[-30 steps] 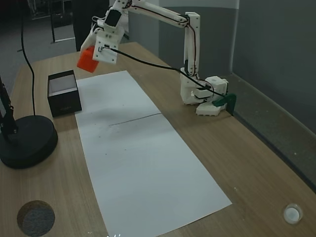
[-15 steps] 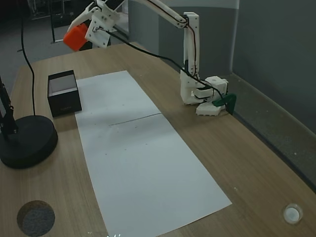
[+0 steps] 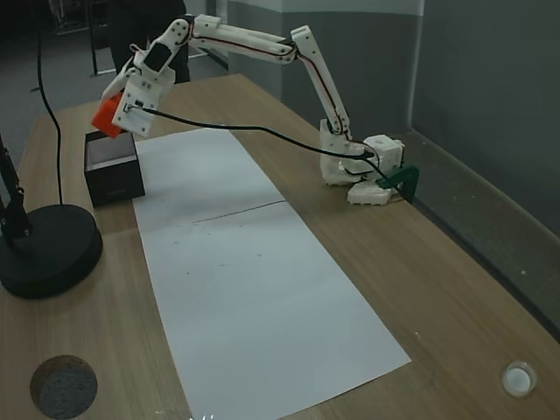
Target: Grab a orange square and put it in the box.
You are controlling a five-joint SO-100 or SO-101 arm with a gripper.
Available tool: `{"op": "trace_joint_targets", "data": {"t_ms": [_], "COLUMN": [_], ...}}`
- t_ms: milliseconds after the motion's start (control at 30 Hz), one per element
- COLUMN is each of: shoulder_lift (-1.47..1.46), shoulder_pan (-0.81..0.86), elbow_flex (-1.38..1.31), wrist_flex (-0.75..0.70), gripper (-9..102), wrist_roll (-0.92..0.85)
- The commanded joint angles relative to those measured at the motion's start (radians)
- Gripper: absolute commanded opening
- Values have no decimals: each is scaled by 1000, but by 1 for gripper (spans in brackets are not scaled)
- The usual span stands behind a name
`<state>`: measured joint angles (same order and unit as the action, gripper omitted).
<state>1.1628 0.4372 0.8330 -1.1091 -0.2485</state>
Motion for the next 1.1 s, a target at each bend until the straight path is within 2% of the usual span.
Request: {"op": "trace_joint_targets", "data": {"t_ms": [0,167,467,633,767,1000,1067], "shoulder_lift": [-5,-49,-61,-61,-61,-52,-43], "shoulder_pan": [15,41,43,57,77,100,104], "elbow_flex": [-61,-61,-60,-58,-60,-60,-60], "wrist_flex": [52,98,98,94,97,87,75], "gripper": [16,16,17,26,28,28,24], "wrist_roll": [-3,-5,-5,3,3,5,5]}}
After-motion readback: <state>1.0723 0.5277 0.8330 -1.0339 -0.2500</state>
